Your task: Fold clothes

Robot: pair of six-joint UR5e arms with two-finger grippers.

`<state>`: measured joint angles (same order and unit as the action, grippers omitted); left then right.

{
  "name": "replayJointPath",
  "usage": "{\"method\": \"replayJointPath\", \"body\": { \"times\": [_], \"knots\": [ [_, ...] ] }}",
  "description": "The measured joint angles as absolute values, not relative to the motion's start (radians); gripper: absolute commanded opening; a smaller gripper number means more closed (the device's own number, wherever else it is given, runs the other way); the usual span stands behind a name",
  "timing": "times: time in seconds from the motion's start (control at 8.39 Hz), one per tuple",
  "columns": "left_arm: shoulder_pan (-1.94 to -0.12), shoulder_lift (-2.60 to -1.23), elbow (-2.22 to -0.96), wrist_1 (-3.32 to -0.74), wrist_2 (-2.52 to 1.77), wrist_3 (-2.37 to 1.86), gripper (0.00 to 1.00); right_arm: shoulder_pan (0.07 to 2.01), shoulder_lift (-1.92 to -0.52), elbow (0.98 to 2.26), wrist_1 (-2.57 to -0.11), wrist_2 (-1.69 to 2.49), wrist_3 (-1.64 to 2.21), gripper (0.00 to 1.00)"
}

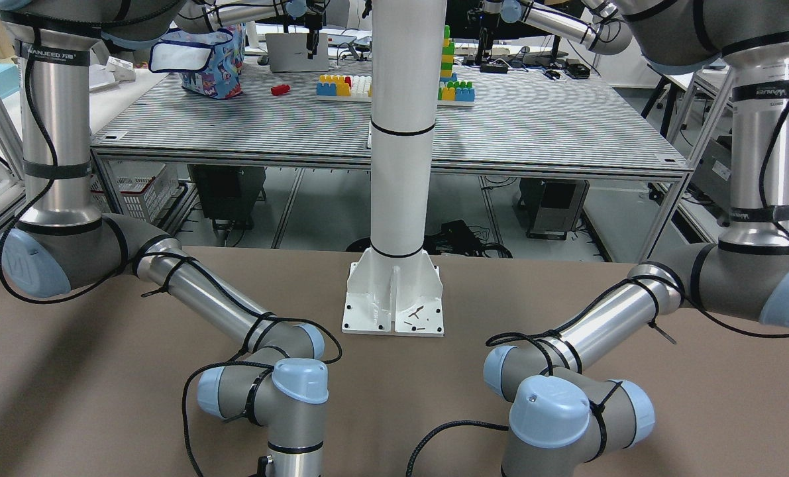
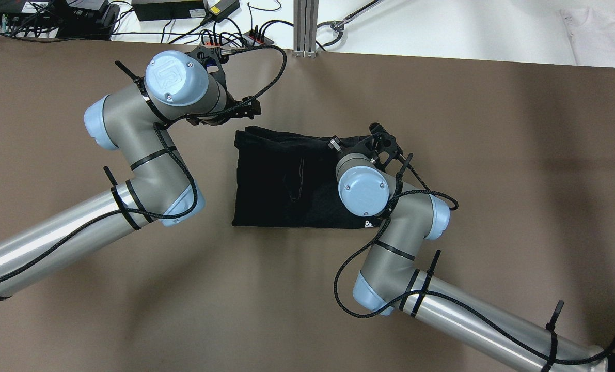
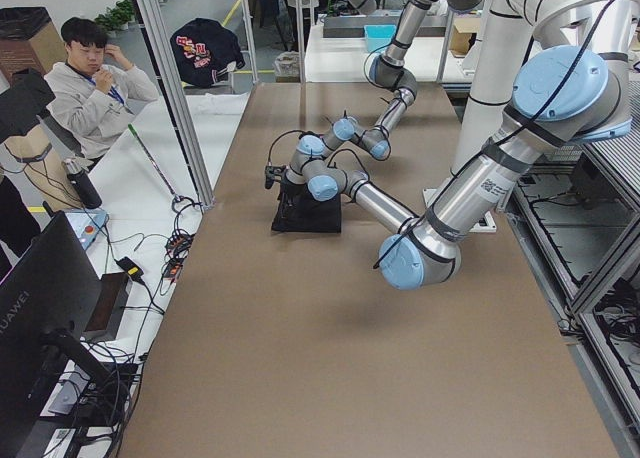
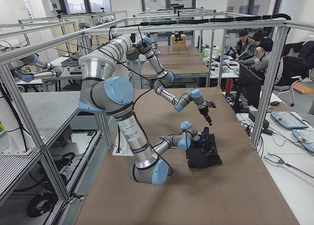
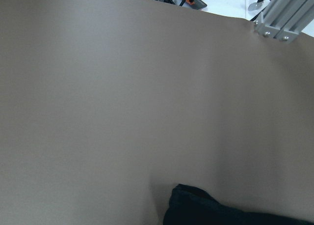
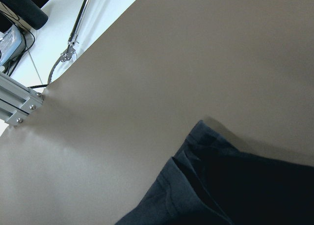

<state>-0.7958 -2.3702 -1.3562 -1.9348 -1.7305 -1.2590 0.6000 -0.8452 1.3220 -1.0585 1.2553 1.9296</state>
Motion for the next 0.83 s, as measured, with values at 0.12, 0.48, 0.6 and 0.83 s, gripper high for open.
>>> {"method": "replayJointPath", "body": {
  "times": [0.12, 0.48, 0.6, 0.83],
  "knots": [
    [-0.796, -2.368, -1.357, -1.935, -1.730, -1.258, 1.00, 0.624, -0.838, 1.300, -1.058, 1.259, 1.897, 0.06],
    [-0.795, -2.366, -1.359, -1.934, -1.730, -1.259, 1.00, 0.662, -0.806, 1.280, -1.059, 1.283, 1.826, 0.94],
    [-0.796, -2.366, -1.359, -1.933, -1.728, -1.258, 1.00, 0.663, -0.806, 1.307, -1.062, 1.310, 1.817, 0.94],
    [-0.796, -2.366, -1.359, -1.932, -1.726, -1.258, 1.00, 0.627, -0.835, 1.372, -1.066, 1.354, 1.817, 0.89]
  ]
}}
